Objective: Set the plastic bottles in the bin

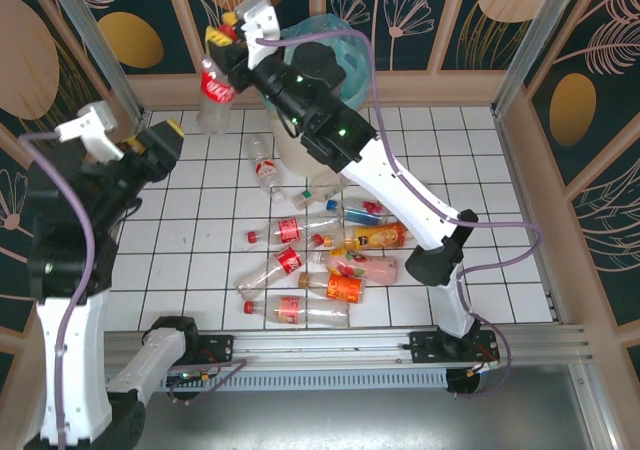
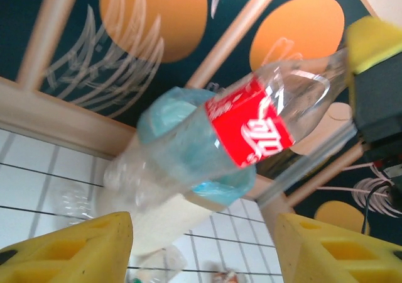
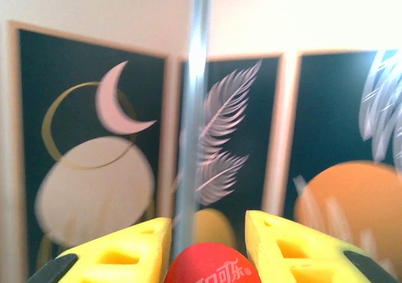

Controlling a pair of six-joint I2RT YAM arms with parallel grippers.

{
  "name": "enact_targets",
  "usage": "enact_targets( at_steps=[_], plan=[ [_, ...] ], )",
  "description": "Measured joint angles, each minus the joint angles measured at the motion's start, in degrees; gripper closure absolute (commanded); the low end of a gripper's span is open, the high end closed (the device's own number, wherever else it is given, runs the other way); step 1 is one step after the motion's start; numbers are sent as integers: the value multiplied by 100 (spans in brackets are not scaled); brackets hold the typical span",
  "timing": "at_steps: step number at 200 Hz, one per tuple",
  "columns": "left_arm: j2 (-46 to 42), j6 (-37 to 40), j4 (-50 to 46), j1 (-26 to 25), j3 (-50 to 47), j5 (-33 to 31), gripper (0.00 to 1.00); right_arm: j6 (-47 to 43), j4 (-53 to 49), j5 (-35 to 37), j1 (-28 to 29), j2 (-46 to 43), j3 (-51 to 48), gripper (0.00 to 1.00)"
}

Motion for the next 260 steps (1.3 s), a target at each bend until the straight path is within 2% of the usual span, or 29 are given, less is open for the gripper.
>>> enact_targets(
  at_steps=[41, 57, 91, 123, 157, 211, 237, 260],
  plan=[
    [612, -389, 796, -129, -264, 398, 41, -584, 577, 358, -763, 116, 151, 100],
    [796, -444, 994, -610, -308, 247, 42, -682, 940, 455, -1121, 184, 149, 100],
    [1735, -264, 1130, -2024, 48, -280, 41, -699, 1403, 586, -1746, 494, 164, 100],
    [2511, -37, 1130, -2669, 229, -748, 41, -588, 1128, 595, -2083, 876, 138, 100],
    [2778, 55, 1145, -2905, 205, -1069, 40, -527, 452, 505, -2162, 979, -243, 100],
    [2437, 52, 1355, -2931, -494, -1419, 38, -374, -260, 232, -2157, 1075, -776, 100],
    [2256, 52, 1381, -2931, -723, -1526, 38, -238, -514, 101, -2157, 1215, -796, 92],
    [2140, 52, 1390, -2931, -817, -1615, 37, -170, -682, -11, -2157, 1300, -811, 77]
  ],
)
